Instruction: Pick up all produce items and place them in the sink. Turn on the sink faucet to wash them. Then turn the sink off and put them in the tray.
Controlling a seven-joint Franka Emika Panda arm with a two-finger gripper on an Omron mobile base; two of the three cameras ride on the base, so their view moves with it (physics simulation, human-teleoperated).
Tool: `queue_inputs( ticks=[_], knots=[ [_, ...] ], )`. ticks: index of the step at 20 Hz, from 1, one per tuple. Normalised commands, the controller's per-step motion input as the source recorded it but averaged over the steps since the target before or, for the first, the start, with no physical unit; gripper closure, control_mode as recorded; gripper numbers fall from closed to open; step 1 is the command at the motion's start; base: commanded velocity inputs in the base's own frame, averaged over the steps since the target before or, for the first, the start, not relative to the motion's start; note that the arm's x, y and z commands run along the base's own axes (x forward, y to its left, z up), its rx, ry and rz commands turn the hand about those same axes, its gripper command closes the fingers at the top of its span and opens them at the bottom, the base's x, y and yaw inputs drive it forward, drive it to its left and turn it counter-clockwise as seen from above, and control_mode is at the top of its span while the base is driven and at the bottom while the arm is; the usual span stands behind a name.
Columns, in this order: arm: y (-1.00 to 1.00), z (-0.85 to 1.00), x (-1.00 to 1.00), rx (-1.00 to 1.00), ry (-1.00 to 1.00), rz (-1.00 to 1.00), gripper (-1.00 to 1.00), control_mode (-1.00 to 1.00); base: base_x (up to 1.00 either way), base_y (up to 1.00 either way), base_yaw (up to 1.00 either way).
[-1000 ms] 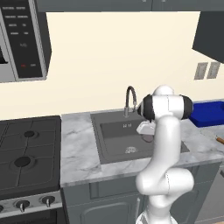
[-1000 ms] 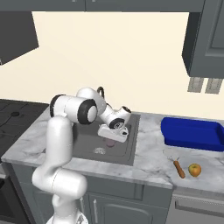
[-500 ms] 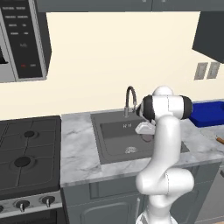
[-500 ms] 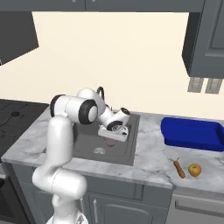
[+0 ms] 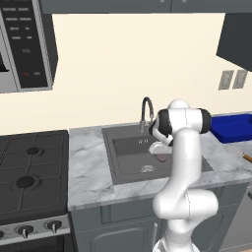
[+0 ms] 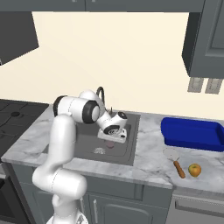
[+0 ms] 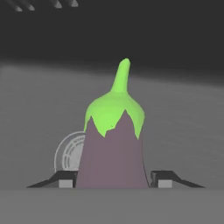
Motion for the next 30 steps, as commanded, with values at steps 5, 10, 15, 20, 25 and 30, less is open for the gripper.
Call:
queue_inputs(
  ticks=[5, 10, 15, 20, 25, 30],
  knots=[
    [0.0, -0.31, 0.34, 0.0, 0.0, 0.0, 1.0, -1.0, 0.0, 0.0, 0.0],
    [0.0, -0.25, 0.38, 0.0, 0.0, 0.0, 1.0, -1.0, 0.0, 0.0, 0.0],
    [0.02, -0.28, 0.34, 0.0, 0.0, 0.0, 1.0, -1.0, 0.0, 0.0, 0.0],
    [0.22, -0.18, 0.25, 0.0, 0.0, 0.0, -1.0, -1.0, 0.0, 0.0, 0.0],
    [0.1, 0.01, 0.08, 0.0, -0.02, 0.0, -1.0, -1.0, 0.0, 0.0, 0.0],
    [0.0, 0.37, -0.04, 0.0, -0.05, 0.0, -1.0, -1.0, 0.0, 0.0, 0.0]
  ],
)
